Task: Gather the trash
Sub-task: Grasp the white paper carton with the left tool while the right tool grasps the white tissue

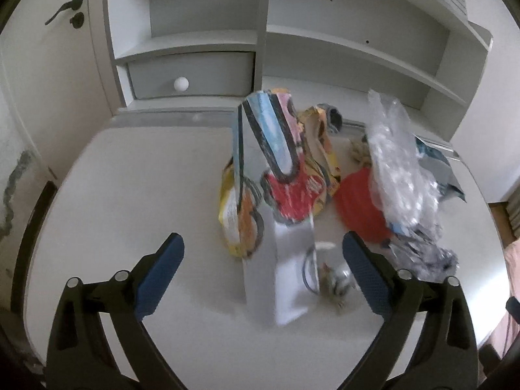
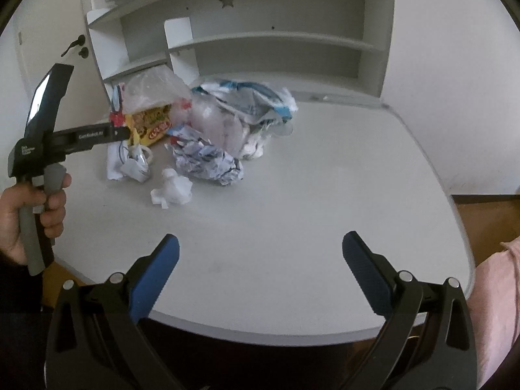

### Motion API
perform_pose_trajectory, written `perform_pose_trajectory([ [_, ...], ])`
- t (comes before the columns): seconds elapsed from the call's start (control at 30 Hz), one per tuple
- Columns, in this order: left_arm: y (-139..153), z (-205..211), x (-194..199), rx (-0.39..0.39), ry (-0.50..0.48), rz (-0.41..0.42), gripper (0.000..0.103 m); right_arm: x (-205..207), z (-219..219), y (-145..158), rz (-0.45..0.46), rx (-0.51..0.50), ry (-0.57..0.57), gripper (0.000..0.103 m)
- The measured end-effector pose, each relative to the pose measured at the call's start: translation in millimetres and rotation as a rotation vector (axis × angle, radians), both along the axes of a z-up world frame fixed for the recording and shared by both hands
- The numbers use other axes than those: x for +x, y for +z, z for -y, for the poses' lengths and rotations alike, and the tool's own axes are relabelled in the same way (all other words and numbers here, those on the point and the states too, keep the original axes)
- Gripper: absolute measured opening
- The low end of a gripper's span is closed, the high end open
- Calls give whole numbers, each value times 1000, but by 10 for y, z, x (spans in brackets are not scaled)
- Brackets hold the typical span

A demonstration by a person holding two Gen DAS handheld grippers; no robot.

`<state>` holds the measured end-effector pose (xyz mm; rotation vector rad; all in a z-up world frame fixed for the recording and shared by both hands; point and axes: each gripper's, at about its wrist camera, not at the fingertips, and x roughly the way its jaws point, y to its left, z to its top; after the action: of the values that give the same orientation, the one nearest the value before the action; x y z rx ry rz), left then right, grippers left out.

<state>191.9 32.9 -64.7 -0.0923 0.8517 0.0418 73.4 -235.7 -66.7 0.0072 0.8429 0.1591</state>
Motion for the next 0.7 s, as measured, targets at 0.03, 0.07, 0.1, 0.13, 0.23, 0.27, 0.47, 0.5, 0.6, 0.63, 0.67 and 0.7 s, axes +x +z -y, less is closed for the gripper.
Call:
perform_pose_trajectory([
  [0.03,0,-9,-5,6,-5,5,74,31,-25,-33,-10,0,5,97],
  [0.07,-9,-14,-3,0,-21,1,55,63,-77,-68,-23,3,16,97],
  [0.1,-30,-12,13,-30,-61,-13,44,98,-143,-97,-36,9,34,97],
  [0.13,-38,-23,53,-55,-83,-27,32,135,-210,-125,-49,14,53,97],
  [0.23,15,-119,-33,-99,-113,-12,24,264,-478,-193,-82,21,110,95],
  [0.27,47,-142,-71,-106,-125,-8,24,318,-580,-207,-81,10,122,91],
  [0.47,350,-349,-512,-88,-178,65,23,660,-925,-283,-105,9,126,82],
  [0.5,376,-367,-566,-85,-178,72,23,709,-962,-299,-111,6,126,82],
  [0.6,405,-443,-702,-90,-191,81,23,835,-1048,-321,-130,-14,116,71],
  [0.63,406,-453,-715,-84,-191,84,23,858,-1078,-331,-136,-19,118,60],
  [0.67,404,-452,-738,-77,-195,86,23,864,-1096,-335,-137,-25,117,43],
  [0.7,401,-446,-758,-72,-200,88,23,872,-1115,-332,-135,-24,119,43],
])
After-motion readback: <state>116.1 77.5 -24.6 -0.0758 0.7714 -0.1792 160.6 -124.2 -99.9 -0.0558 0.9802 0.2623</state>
